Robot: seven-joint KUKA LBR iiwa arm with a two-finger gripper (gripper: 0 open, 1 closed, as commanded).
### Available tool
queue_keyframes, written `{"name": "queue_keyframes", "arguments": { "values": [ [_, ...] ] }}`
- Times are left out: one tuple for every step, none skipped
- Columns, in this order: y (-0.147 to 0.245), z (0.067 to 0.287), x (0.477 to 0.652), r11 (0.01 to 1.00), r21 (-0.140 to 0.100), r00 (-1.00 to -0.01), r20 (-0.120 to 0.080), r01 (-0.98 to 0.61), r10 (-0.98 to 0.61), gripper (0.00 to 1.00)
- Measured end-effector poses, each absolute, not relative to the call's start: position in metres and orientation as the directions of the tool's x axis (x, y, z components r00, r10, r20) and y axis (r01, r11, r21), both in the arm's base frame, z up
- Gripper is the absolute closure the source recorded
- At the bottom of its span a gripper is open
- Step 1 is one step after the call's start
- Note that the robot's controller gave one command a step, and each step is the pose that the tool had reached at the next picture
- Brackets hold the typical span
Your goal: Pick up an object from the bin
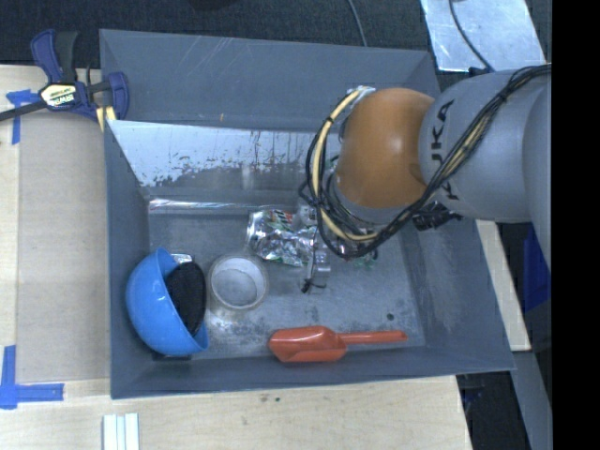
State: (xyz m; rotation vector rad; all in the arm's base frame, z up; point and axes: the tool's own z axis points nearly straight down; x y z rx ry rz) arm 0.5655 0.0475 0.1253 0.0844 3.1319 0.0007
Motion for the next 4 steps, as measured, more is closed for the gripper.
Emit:
{"name": "queue_keyframes", "arguments": {
  "values": [
    [0.054,0.193,0.597,0.985,0.004,-0.985,-0.013,0.172,0.172,1.00],
    [0.054,0.192,0.596,0.985,0.003,-0.985,-0.010,0.172,0.172,1.00],
    [0.067,0.106,0.621,0.968,0.007,-0.968,-0.017,0.250,0.250,1.00],
    [0.071,0.098,0.617,0.963,0.008,-0.963,-0.026,0.270,0.270,1.00]
  ]
}}
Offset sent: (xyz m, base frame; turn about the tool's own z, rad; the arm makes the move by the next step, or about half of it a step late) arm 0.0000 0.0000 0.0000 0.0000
